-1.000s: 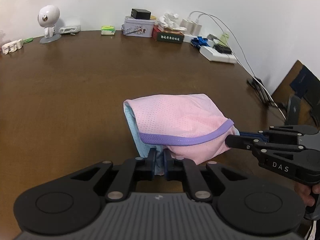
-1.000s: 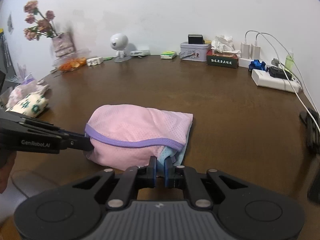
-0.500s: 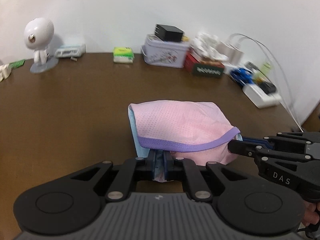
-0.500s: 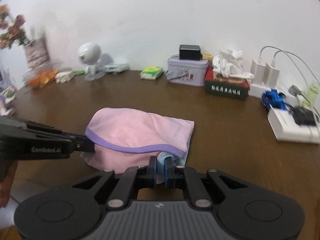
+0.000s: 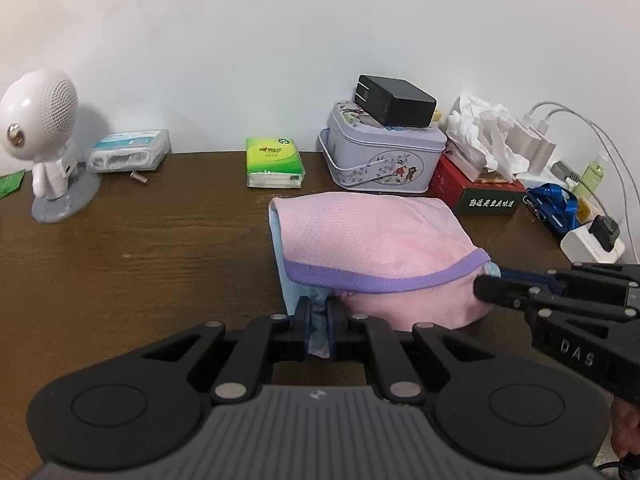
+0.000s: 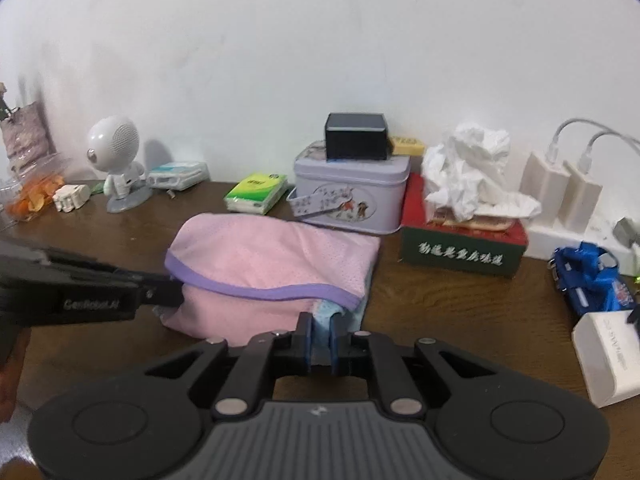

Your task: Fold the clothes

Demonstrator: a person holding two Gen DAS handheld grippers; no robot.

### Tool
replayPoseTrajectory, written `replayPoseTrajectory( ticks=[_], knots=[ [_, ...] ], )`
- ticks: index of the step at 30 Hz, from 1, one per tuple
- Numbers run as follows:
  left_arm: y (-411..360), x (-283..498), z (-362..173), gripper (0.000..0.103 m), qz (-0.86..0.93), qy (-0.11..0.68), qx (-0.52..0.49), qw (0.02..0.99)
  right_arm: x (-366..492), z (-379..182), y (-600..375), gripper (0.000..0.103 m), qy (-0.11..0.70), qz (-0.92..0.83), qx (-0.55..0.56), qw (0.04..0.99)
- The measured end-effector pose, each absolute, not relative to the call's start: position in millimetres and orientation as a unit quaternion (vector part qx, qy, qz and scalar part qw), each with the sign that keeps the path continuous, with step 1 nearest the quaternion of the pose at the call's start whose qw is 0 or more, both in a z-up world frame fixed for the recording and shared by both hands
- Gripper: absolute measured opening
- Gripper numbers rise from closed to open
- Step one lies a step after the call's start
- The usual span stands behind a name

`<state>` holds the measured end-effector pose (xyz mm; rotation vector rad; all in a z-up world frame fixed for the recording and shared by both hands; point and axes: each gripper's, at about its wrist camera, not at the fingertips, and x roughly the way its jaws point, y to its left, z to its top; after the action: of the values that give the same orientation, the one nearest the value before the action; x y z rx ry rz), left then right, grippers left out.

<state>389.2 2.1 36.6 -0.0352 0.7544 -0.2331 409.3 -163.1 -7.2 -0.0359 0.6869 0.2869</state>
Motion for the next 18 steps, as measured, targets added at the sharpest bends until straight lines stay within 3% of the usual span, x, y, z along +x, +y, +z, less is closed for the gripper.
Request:
replayPoseTrajectory(
  ticks=[1,2,3,6,11,13,18],
  knots=[
    [4,378,42,0.022,-0.108,0.361,-0.014,0.926,403,-3,-163,0.016,0.329,0.137,-0.022,0.934],
    [6,366,49,0.028,-0.104,0.353,-0.01,0.93,394,3,-162,0.026,0.322,0.138,-0.026,0.936],
    [11,346,57,0.041,-0.102,0.339,-0.008,0.935,381,12,-161,0.035,0.312,0.141,-0.027,0.939],
    [35,272,82,0.056,-0.108,0.298,-0.002,0.948,336,41,-149,0.046,0.278,0.186,-0.026,0.942],
    [129,125,93,0.084,-0.018,0.256,0.005,0.966,259,60,-92,0.054,0.259,0.294,-0.048,0.919],
    [178,75,87,0.087,0.051,0.255,-0.006,0.965,234,57,-54,0.054,0.261,0.348,-0.067,0.898],
    [278,-7,57,0.083,0.217,0.246,-0.109,0.938,185,44,45,0.054,0.257,0.444,-0.104,0.852]
  ],
)
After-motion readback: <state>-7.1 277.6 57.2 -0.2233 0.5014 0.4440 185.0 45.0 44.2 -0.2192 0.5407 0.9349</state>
